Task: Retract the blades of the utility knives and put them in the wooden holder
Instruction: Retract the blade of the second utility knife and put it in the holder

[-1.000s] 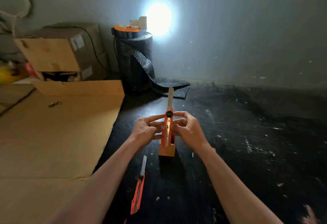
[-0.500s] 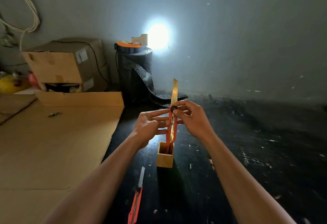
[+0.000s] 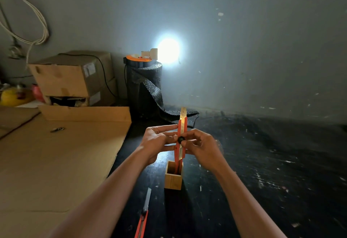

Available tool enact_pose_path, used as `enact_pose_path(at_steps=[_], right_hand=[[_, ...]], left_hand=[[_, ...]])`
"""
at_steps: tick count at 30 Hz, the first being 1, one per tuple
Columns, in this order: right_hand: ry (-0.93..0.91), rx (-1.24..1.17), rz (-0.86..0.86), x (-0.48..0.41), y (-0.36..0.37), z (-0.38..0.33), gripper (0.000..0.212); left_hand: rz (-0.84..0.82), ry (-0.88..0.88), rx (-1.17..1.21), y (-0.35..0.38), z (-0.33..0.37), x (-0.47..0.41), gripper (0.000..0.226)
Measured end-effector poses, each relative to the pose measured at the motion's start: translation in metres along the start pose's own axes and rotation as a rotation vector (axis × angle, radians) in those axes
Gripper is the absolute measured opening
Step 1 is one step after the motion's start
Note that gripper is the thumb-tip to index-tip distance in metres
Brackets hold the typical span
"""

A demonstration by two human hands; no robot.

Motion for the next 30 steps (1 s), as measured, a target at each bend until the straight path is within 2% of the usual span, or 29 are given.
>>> enact_pose_path(at_steps=[17, 24, 30], right_hand=[[0.013, 0.106, 0.013, 0.000, 0.001, 0.014, 0.013], [-0.034, 0.133, 0.042, 0.000, 0.002, 0.006, 0.032], [0.025, 0.074, 0.109, -0.006, 0.002, 0.003, 0.020]], left_hand=[[0.091, 0.098, -0.129, 0.012, 0.000, -0.007, 0.034], [0.092, 0.160, -0.183, 0.015, 0.010, -0.014, 0.037], [0.070, 0.208, -0.230, 0.016, 0.014, -0.018, 0.039]])
Point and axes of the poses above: each hand's wrist, its own x-axis away from the middle knuckle, its own y-axis out of the palm, z = x × y, the point moved 3 cm from there along -x, towards the middle knuckle, and after that the axes turned 13 degrees about y, right-handed, at the moved point
